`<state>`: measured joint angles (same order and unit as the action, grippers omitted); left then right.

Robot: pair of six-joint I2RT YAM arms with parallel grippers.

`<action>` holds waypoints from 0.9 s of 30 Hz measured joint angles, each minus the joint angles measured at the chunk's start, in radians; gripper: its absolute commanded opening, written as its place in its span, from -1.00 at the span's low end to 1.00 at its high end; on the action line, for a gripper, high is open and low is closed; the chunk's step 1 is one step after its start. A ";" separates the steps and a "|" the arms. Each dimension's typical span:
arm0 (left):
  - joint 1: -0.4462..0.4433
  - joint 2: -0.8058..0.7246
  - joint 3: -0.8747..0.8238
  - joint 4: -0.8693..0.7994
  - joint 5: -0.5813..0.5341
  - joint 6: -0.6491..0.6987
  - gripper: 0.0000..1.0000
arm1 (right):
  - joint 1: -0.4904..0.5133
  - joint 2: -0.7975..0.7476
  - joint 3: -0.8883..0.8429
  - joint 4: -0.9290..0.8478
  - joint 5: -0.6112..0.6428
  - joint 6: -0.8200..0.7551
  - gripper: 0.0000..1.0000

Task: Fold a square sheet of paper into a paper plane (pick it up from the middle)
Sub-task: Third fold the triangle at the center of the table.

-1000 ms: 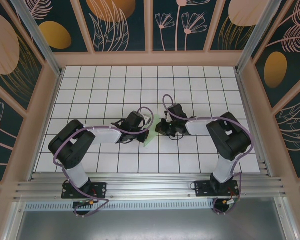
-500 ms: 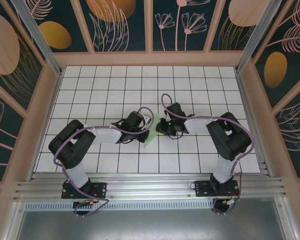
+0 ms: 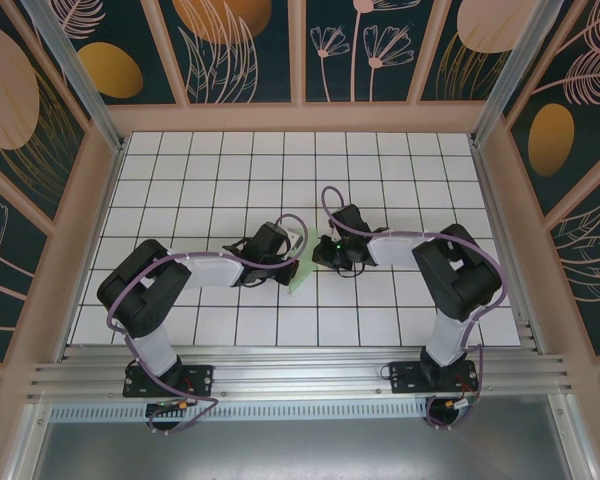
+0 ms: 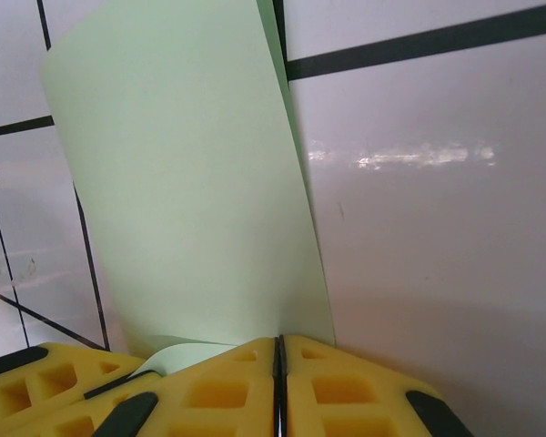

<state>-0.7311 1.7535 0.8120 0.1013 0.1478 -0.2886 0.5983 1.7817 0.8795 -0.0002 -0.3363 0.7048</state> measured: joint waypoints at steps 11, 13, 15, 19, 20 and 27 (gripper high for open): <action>0.000 0.000 0.000 0.000 0.000 0.000 -0.90 | 0.042 -0.060 -0.039 0.088 -0.108 0.018 -0.75; 0.000 0.000 0.000 0.000 0.000 0.000 -0.89 | 0.058 -0.044 -0.032 0.089 -0.111 0.019 -0.76; 0.000 0.000 0.000 0.000 -0.001 0.000 -0.89 | 0.065 -0.019 -0.024 0.089 -0.110 0.019 -0.77; 0.000 0.000 0.000 -0.001 -0.002 0.000 -0.88 | 0.064 0.039 -0.022 0.095 -0.110 0.023 -0.81; 0.000 0.000 0.000 0.000 -0.002 0.000 -0.86 | 0.061 0.039 -0.018 0.094 -0.111 0.026 -0.81; 0.000 -0.009 0.002 -0.011 -0.024 -0.007 -0.45 | 0.063 0.040 -0.016 0.097 -0.103 0.039 -0.82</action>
<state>-0.7311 1.7447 0.8135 0.0906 0.1238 -0.2955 0.6613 1.8221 0.8631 0.0963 -0.4393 0.7433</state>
